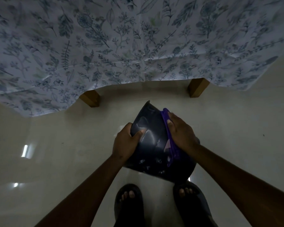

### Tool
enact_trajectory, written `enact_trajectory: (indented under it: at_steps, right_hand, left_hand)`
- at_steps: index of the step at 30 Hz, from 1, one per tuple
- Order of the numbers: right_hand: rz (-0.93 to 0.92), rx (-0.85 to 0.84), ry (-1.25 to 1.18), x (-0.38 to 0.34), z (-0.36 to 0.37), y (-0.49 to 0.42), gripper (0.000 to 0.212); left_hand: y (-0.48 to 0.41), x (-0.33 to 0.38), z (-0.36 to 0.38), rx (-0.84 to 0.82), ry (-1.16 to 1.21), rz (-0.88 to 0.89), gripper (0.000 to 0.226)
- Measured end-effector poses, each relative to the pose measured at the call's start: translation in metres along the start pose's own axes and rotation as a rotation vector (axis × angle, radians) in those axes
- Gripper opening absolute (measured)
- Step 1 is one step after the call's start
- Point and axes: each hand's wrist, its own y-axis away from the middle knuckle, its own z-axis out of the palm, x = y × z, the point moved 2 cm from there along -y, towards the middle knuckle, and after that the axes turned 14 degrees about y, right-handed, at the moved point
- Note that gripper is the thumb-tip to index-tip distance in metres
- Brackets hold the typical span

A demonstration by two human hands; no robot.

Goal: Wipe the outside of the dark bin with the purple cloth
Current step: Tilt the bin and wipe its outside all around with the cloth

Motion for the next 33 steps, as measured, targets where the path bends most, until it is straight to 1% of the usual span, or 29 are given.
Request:
enact_trajectory:
  at_steps: [2, 4, 5, 6, 8, 10, 13, 14, 15, 16, 17, 19, 21, 23, 25, 26, 29, 30, 31, 33]
  right_hand:
    - [-0.127, 0.080, 0.193, -0.004, 0.014, 0.028, 0.053]
    - [-0.295, 0.114, 0.401, -0.010, 0.033, 0.064, 0.056]
    - [-0.359, 0.122, 0.444, -0.013, 0.040, 0.077, 0.056]
    - [-0.386, 0.119, 0.449, -0.015, 0.043, 0.083, 0.057]
    - [-0.355, 0.110, 0.411, -0.015, 0.039, 0.071, 0.057]
    - [-0.263, 0.140, 0.328, -0.016, 0.025, 0.037, 0.055]
    - [-0.067, 0.046, 0.002, -0.012, 0.002, -0.014, 0.052]
    - [-0.049, 0.043, -0.019, -0.012, 0.001, -0.017, 0.051]
    - [-0.051, 0.062, 0.015, -0.014, 0.002, -0.013, 0.050]
    - [-0.084, 0.102, 0.101, -0.016, 0.006, -0.002, 0.050]
    - [-0.148, 0.130, 0.229, -0.018, 0.015, 0.016, 0.051]
    - [-0.303, 0.135, 0.449, -0.020, 0.035, 0.058, 0.055]
    - [-0.441, 0.141, 0.545, -0.016, 0.052, 0.082, 0.060]
    - [-0.492, 0.157, 0.556, -0.015, 0.052, 0.084, 0.060]
    - [-0.463, 0.153, 0.509, -0.017, 0.042, 0.075, 0.058]
    - [-0.414, 0.145, 0.461, -0.017, 0.035, 0.065, 0.058]
    - [-0.176, 0.129, 0.254, -0.011, 0.013, 0.018, 0.058]
    - [-0.131, 0.116, 0.202, -0.008, 0.007, 0.003, 0.058]
    - [-0.112, 0.104, 0.176, -0.005, 0.003, -0.005, 0.057]
    - [-0.126, 0.100, 0.223, -0.004, 0.007, 0.003, 0.056]
  left_hand:
    - [-0.006, -0.002, 0.000, -0.001, -0.007, -0.043, 0.031]
    - [-0.013, 0.000, 0.003, -0.005, -0.032, -0.067, 0.029]
    - [-0.015, 0.002, 0.004, -0.010, -0.048, -0.061, 0.027]
    - [-0.017, 0.005, 0.006, -0.015, -0.061, -0.045, 0.025]
    - [-0.016, 0.009, 0.007, -0.023, -0.058, -0.007, 0.023]
    - [-0.014, 0.012, 0.006, -0.041, -0.048, 0.021, 0.022]
    - [-0.011, 0.011, 0.004, -0.052, -0.049, 0.030, 0.026]
    - [-0.010, 0.010, 0.002, -0.049, -0.058, 0.020, 0.028]
    - [-0.011, 0.008, 0.001, -0.046, -0.066, 0.003, 0.028]
    - [-0.012, 0.006, 0.000, -0.047, -0.071, -0.018, 0.028]
    - [-0.013, 0.004, 0.000, -0.049, -0.070, -0.037, 0.028]
    - [-0.018, 0.005, 0.002, -0.056, -0.054, -0.060, 0.028]
    - [-0.022, 0.010, 0.004, -0.061, -0.056, -0.061, 0.029]
    - [-0.024, 0.015, 0.006, -0.055, -0.052, -0.045, 0.032]
    - [-0.025, 0.019, 0.007, -0.061, -0.026, -0.033, 0.030]
    - [-0.025, 0.020, 0.008, -0.066, -0.013, -0.035, 0.029]
    - [-0.027, 0.022, 0.011, -0.072, -0.016, -0.025, 0.029]
    - [-0.028, 0.022, 0.011, -0.069, -0.021, -0.027, 0.030]
    - [-0.030, 0.023, 0.012, -0.067, -0.030, -0.033, 0.031]
    - [-0.034, 0.022, 0.012, -0.062, -0.096, -0.048, 0.031]
